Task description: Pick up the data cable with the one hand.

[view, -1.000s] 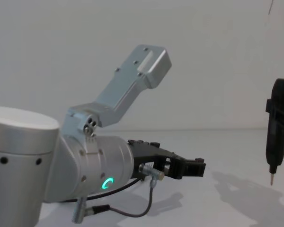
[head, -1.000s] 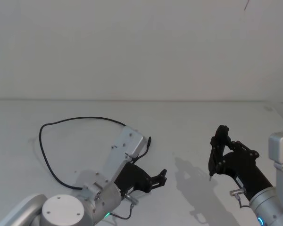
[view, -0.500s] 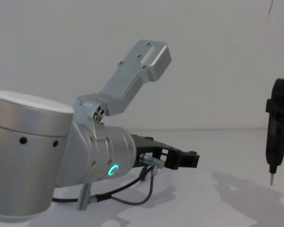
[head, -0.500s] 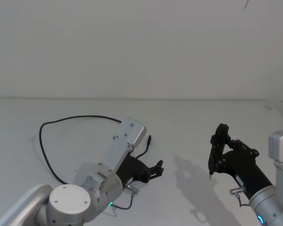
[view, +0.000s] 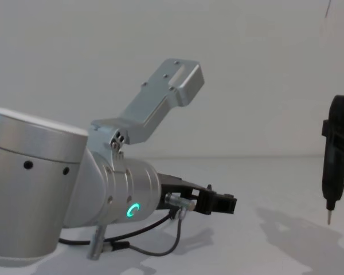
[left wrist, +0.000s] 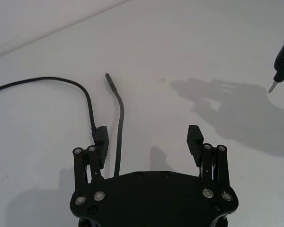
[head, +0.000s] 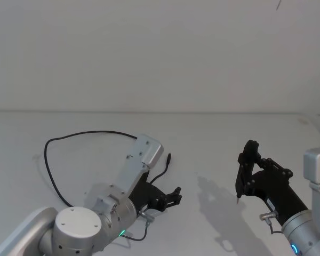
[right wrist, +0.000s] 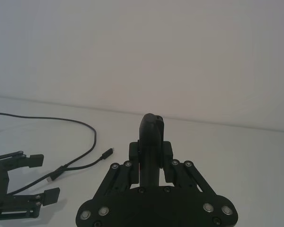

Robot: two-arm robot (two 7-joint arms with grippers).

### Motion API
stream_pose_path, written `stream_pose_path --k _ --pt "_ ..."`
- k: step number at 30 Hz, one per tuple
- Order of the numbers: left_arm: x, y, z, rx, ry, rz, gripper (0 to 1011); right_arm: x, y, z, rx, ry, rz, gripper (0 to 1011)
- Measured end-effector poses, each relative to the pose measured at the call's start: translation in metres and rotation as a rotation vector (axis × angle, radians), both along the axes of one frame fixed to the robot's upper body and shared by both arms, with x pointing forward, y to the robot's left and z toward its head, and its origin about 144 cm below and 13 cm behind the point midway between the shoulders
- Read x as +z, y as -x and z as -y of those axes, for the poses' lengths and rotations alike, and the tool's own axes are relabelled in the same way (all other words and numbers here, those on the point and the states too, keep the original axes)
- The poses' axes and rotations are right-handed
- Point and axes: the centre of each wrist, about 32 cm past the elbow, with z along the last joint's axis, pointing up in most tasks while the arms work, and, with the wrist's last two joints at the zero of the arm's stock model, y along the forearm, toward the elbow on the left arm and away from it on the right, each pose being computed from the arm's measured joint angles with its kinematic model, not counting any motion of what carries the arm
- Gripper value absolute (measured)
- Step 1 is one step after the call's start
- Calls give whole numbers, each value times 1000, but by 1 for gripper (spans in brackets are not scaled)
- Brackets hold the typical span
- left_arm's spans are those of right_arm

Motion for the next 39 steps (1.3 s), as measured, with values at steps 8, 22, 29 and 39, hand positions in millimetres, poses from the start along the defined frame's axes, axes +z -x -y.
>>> stream_pose_path --k 8,22,29,39 --pt "-2 -1 -2 13 2 -15 1001 0 0 0 0 0 0 279" --pt "-6 -7 -2 42 8 -29 741 0 0 0 0 0 0 279" --pt "-9 -11 -1 38 6 -39 522 0 0 0 0 0 0 279" --pt "-12 -14 1 27 2 -50 183 0 0 0 0 0 0 279"
